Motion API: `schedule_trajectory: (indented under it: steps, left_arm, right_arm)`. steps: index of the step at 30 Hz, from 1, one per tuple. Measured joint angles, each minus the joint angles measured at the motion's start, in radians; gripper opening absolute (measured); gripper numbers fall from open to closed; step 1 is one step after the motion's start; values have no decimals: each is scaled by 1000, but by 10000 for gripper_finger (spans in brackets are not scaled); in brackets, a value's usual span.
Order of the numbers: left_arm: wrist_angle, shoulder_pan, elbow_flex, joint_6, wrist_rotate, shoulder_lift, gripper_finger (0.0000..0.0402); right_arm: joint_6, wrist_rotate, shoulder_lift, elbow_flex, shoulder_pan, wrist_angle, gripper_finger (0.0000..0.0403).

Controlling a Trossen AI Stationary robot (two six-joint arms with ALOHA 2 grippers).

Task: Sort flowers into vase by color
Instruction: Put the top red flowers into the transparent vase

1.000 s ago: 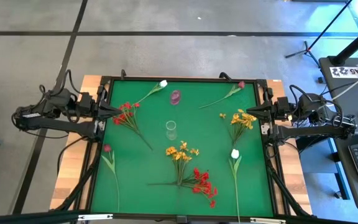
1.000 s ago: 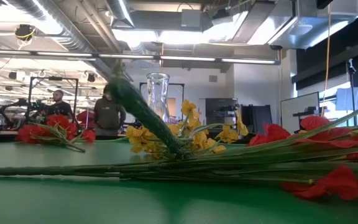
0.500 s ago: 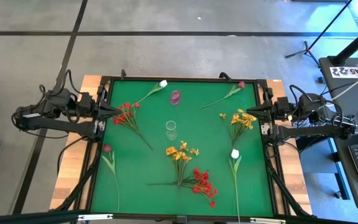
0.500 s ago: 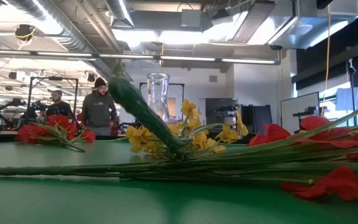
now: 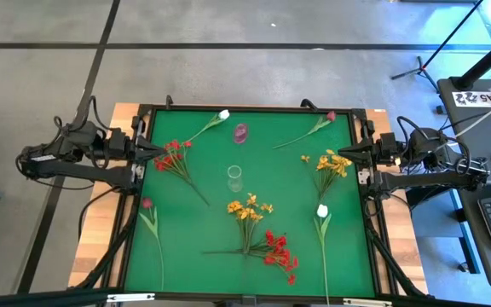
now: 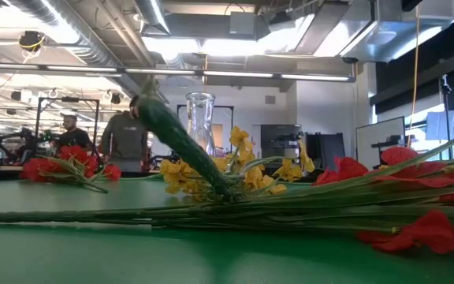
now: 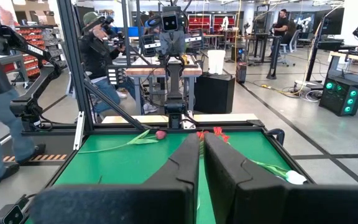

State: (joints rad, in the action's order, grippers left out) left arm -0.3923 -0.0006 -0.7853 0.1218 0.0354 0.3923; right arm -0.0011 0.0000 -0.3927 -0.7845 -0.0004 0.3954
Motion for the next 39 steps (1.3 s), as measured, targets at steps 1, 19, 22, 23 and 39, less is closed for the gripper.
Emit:
schedule_trajectory:
  steps: [1, 19, 22, 23, 39]
  left_arm:
    - [0, 0, 0, -6, 0, 0, 0]
    - [3, 0, 0, -13, 0, 0, 0]
    - [10, 0, 0, -7, 0, 0, 0]
    - [12, 0, 0, -7, 0, 0, 0]
    - [117, 0, 0, -143, 0, 0, 0]
  right_arm:
    - [0, 0, 0, 0, 0, 0, 26]
    - [0, 0, 0, 0, 0, 0, 26]
    - [0, 0, 0, 0, 0, 0, 26]
    - [0, 0, 0, 0, 0, 0, 26]
    - [0, 0, 0, 0, 0, 0, 26]
